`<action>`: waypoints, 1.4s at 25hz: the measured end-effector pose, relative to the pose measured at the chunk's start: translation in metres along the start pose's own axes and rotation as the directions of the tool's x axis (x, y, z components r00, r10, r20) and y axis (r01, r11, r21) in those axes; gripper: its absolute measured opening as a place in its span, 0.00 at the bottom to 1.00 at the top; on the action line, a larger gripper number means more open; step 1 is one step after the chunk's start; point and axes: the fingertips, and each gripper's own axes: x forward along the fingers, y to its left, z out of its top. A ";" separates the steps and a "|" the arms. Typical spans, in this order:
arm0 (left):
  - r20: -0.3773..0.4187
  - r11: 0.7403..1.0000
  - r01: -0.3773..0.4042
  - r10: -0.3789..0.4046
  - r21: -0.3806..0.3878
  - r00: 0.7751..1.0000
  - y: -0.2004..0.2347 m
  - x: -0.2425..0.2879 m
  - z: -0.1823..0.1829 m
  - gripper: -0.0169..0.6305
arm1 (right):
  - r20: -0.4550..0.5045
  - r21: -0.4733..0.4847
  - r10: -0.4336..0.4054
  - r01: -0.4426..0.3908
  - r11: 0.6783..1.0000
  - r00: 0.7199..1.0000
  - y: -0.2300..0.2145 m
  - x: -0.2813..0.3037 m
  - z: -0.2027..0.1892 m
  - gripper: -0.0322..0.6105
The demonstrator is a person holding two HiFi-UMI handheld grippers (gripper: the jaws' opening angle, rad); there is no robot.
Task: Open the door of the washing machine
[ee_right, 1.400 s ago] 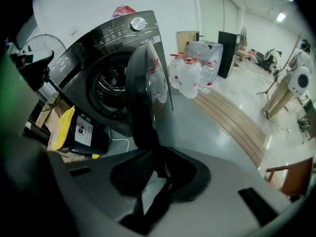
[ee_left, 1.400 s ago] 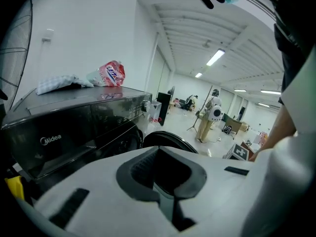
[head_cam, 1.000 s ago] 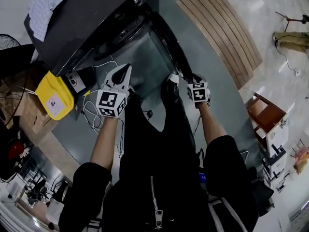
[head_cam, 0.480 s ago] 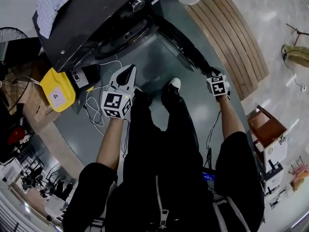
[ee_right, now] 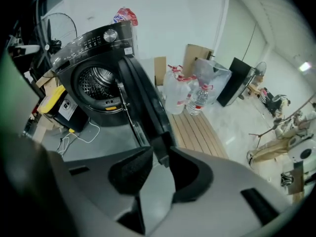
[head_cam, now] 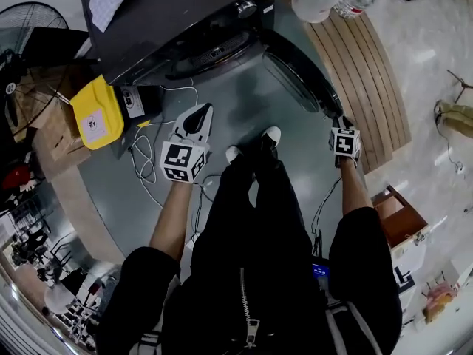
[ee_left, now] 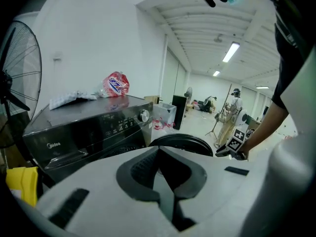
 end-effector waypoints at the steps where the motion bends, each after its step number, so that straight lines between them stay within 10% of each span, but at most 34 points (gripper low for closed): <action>1: 0.011 1.000 -0.010 0.010 -0.004 1.000 0.002 -0.008 0.003 0.03 | 0.008 0.011 -0.007 0.007 1.000 1.000 0.006 -0.007 0.000 0.21; 9: 0.110 0.997 -0.081 0.083 -0.019 0.990 0.013 -0.081 0.013 0.03 | 0.260 -0.130 0.181 -0.152 0.980 0.948 0.140 -0.084 0.086 0.06; 19: 0.268 0.987 -0.156 0.163 -0.045 0.950 0.005 -0.169 0.043 0.03 | 0.593 -0.326 0.482 -0.355 0.876 0.645 0.298 -0.269 0.219 0.05; 24: 0.339 0.984 -0.176 0.178 -0.036 0.924 0.002 -0.200 0.063 0.03 | 0.657 -0.387 0.521 -0.349 0.853 0.545 0.324 -0.333 0.233 0.05; 35: 0.402 0.983 -0.181 0.167 -0.002 0.900 -0.006 -0.239 0.083 0.03 | 0.700 -0.432 0.535 -0.316 0.845 0.474 0.342 -0.393 0.228 0.05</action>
